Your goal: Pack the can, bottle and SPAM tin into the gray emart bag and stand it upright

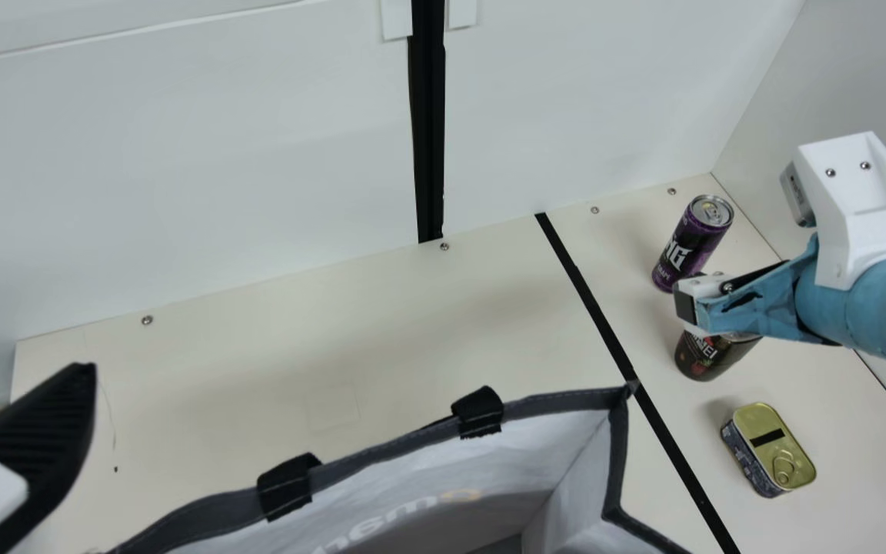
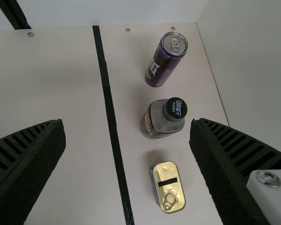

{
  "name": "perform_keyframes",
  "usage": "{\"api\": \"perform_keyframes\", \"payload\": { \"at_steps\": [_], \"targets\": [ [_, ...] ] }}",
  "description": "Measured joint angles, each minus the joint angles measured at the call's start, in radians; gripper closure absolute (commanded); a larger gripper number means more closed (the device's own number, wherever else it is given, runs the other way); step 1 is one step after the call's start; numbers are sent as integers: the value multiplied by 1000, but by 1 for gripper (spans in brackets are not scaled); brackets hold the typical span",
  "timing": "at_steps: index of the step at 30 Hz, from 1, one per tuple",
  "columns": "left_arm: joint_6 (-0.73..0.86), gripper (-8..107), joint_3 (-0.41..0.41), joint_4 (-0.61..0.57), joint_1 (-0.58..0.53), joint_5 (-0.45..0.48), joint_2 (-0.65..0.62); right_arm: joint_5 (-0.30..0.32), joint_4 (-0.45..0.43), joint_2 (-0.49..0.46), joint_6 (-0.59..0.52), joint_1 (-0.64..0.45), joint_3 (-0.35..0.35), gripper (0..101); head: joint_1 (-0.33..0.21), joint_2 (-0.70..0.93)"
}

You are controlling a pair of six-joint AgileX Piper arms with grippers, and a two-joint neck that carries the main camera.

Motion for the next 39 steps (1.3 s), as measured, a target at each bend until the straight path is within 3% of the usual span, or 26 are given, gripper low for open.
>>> {"api": "perform_keyframes", "payload": {
  "at_steps": [39],
  "targets": [
    [112, 9, 19, -13, -339, -1, 155, 0, 0, 0, 0, 0, 0, 6, 0, 2]
  ]
}}
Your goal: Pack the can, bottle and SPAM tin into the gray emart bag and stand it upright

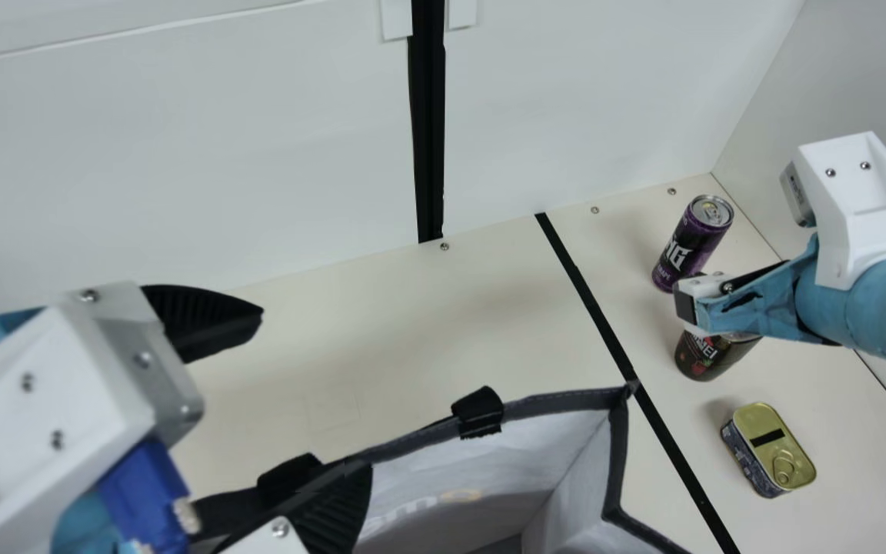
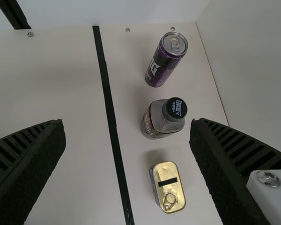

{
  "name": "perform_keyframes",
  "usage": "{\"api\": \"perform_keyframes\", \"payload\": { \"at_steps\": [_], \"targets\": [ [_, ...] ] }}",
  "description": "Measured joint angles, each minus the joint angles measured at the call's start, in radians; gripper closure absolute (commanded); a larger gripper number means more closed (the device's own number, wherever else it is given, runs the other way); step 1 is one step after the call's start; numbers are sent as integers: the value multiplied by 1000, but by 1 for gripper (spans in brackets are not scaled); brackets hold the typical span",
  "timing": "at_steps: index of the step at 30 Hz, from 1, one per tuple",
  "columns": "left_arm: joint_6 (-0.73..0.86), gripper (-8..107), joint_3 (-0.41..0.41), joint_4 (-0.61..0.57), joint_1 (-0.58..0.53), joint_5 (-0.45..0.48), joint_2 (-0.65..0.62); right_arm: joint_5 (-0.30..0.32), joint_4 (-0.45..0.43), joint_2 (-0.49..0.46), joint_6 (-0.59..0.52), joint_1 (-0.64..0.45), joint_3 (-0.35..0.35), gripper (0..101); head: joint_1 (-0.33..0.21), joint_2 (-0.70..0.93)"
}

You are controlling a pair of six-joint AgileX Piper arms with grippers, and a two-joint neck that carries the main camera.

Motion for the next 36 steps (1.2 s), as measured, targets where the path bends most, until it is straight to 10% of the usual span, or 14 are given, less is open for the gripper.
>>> {"api": "perform_keyframes", "payload": {
  "at_steps": [23, 36],
  "targets": [
    [-14, 9, 32, -15, -30, 0, 80, 0, 0, 0, 0, 0, 0, 6, 0, -2],
    [-49, 96, 64, 24, -58, 3, 82, 0, 0, 0, 0, 0, 0, 6, 0, 0]
  ]
}}
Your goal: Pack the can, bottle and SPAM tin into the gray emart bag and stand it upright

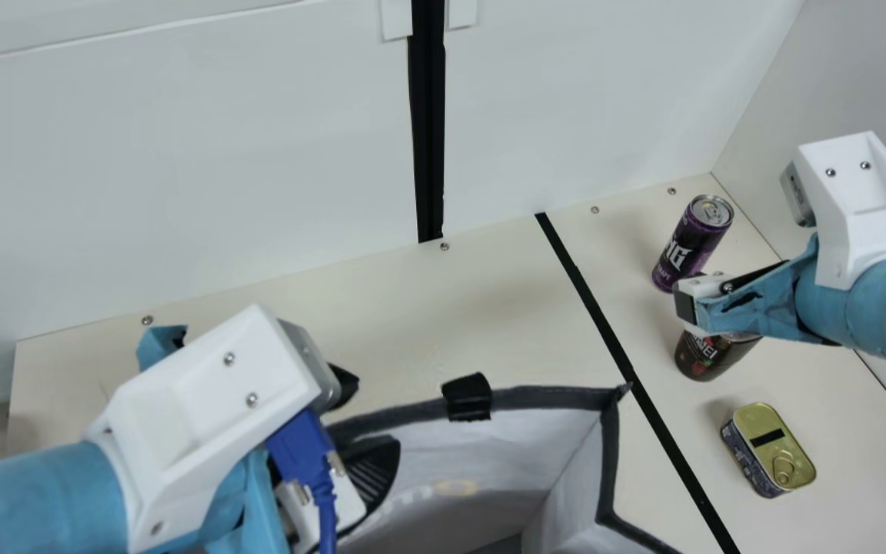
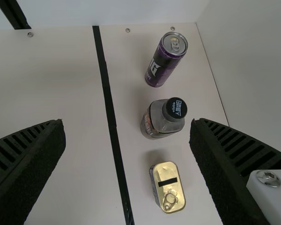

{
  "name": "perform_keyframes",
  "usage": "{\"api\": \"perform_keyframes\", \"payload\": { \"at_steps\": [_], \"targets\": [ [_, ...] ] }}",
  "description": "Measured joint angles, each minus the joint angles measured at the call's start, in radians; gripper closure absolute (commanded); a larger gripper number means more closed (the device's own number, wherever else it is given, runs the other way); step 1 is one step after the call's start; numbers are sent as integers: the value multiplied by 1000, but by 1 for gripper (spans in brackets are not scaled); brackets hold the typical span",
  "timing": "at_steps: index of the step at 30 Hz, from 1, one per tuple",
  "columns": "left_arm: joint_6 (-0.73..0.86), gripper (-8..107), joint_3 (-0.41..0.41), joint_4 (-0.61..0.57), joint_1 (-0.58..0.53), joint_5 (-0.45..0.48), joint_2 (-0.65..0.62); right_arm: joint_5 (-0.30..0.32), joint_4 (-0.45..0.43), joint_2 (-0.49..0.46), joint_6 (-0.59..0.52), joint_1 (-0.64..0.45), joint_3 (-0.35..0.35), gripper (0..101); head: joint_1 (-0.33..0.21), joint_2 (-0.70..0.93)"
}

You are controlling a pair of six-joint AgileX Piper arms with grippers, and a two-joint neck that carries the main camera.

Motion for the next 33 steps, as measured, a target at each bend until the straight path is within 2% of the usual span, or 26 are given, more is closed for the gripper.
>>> {"api": "perform_keyframes", "payload": {
  "at_steps": [2, 15, 25, 33],
  "targets": [
    [-6, 107, 5, 6, -1, -2, -4, 0, 0, 0, 0, 0, 0, 6, 0, -2],
    [-88, 107, 3, 57, 22, 0, -24, 0, 0, 0, 0, 0, 0, 6, 0, -2],
    [-210, 107, -55, 135, 81, 0, -42, 0, 0, 0, 0, 0, 0, 6, 0, -2],
    [-319, 107, -118, 245, 119, -3, -55, 0, 0, 0, 0, 0, 0, 6, 0, -2]
  ]
}}
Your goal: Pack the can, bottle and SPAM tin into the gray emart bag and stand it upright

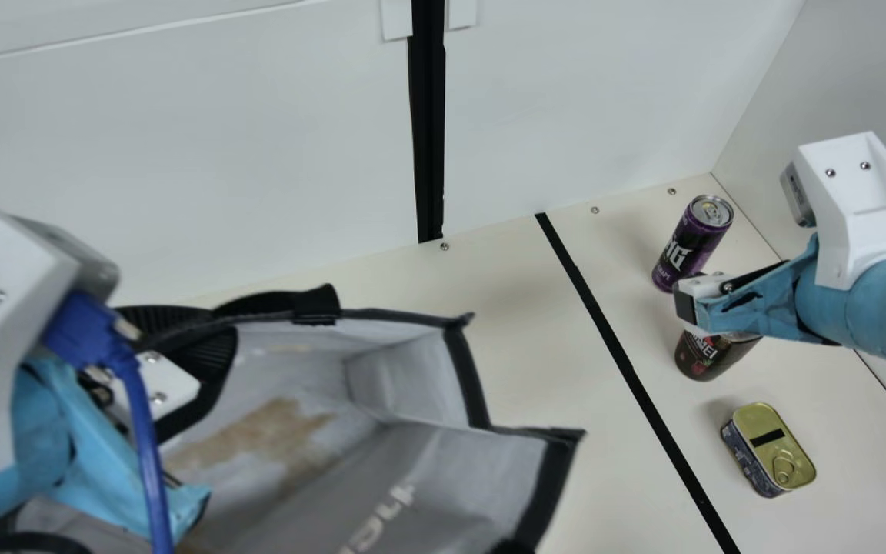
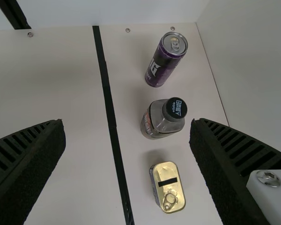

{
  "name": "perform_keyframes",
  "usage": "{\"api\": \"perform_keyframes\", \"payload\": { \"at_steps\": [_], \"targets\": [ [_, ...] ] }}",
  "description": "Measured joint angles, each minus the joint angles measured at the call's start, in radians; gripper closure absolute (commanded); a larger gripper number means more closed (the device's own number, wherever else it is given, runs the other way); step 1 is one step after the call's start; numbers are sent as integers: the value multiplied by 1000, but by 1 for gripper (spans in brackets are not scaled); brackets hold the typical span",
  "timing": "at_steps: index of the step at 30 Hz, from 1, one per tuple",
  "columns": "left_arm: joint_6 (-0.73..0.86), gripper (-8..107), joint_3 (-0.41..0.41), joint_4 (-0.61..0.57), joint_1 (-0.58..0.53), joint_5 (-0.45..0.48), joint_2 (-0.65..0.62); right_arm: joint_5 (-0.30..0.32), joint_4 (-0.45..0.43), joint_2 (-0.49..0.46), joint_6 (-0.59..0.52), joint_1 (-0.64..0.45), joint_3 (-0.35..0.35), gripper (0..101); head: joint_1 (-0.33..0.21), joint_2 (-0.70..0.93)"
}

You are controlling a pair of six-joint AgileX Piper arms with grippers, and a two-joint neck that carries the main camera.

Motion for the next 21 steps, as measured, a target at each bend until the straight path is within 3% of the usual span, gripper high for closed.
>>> {"api": "perform_keyframes", "payload": {
  "at_steps": [7, 21],
  "targets": [
    [-110, 107, -26, 109, 23, -3, -4, 0, 0, 0, 0, 0, 0, 6, 0, 0],
    [-370, 107, 61, 445, 4, -52, -36, 0, 0, 0, 0, 0, 0, 6, 0, 0]
  ]
}}
